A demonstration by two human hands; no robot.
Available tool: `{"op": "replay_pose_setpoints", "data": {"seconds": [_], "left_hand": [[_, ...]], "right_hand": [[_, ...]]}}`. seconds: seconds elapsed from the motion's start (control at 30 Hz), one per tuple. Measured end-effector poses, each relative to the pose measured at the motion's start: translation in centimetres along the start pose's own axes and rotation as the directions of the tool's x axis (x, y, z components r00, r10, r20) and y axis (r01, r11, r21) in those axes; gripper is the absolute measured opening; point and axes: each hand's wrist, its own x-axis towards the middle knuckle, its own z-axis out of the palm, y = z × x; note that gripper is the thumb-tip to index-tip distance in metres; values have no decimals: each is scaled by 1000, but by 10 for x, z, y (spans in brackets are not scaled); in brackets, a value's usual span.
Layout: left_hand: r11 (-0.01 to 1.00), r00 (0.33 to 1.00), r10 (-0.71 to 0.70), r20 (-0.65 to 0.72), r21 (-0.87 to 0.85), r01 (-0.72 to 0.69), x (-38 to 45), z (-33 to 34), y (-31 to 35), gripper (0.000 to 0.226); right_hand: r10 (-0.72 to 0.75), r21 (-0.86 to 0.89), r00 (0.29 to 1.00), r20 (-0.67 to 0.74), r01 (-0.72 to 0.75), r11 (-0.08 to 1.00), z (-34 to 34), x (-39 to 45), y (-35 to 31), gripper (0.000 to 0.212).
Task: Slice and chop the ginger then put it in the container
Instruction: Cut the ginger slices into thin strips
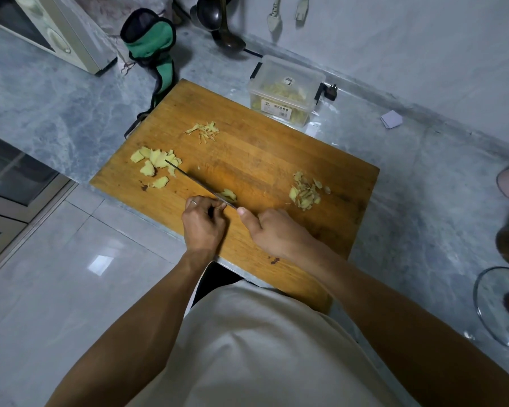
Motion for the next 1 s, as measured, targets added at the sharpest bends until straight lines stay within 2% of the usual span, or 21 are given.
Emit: {"op": "replay_pose_setpoints", "data": {"seconds": [0.23, 0.8, 1.0], "left_hand": [[1000, 1000, -13, 4, -19, 13, -2, 0, 2, 11], [998, 998, -58, 1, -22, 58, -2, -1, 6, 11], [1000, 1000, -30, -5, -6, 30, -1, -3, 6, 9]], "right_hand": [[7, 38, 1000, -17, -6, 999, -4, -10, 4, 73], [14, -5, 1000, 3, -14, 1000, 1, -1, 1, 72], [9, 14, 1000, -2, -9, 1000, 8, 2, -1, 68]]}}
